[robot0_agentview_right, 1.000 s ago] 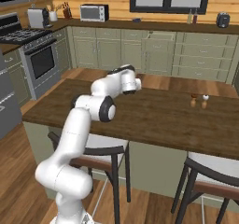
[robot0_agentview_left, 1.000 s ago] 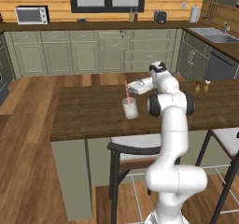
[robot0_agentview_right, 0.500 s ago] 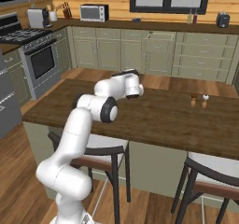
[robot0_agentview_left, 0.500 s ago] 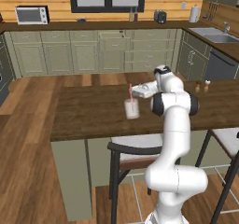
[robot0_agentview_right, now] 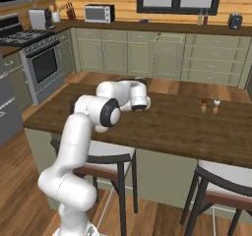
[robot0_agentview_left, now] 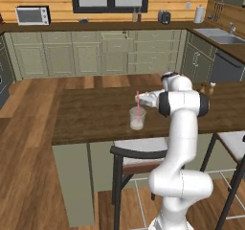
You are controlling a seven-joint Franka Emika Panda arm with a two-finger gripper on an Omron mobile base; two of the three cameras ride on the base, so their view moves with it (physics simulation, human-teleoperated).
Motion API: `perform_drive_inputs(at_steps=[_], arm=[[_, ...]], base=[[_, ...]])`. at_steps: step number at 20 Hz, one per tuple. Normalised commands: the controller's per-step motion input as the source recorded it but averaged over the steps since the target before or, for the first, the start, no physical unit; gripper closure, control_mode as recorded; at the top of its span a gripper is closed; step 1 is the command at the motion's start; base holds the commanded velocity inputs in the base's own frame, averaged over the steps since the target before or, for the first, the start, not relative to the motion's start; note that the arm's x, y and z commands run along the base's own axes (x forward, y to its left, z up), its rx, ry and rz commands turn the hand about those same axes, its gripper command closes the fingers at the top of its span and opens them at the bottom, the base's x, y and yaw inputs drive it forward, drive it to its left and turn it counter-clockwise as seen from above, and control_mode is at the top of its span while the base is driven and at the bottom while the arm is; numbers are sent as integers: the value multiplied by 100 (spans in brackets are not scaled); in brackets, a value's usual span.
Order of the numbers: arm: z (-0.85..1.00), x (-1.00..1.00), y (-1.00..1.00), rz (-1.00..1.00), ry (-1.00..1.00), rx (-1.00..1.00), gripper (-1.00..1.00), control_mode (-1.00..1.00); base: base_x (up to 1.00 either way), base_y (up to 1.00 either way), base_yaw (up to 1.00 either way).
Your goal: Take a straw from the drawer in front and place it inside the glass cup on the dining counter.
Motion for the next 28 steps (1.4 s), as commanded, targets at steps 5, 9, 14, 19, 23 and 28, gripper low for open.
perform_drive_inputs(at_steps=[5, 9, 14, 19, 23, 28], arm=[[-2, -44, 0, 0, 0, 2, 100, -100], [-4, -3, 0, 0, -2, 0, 100, -100], [0, 0, 0, 0, -6, 0, -100, -100], [0, 1, -13, 0, -12, 0, -100, -100], [18, 0, -29, 0, -16, 0, -100, -100], [53, -1, -49, 0, -18, 0, -100, -100]], base=[[0, 0, 0], [0, 0, 0], [0, 0, 0], [0, 0, 0], [0, 0, 0], [0, 0, 0]])
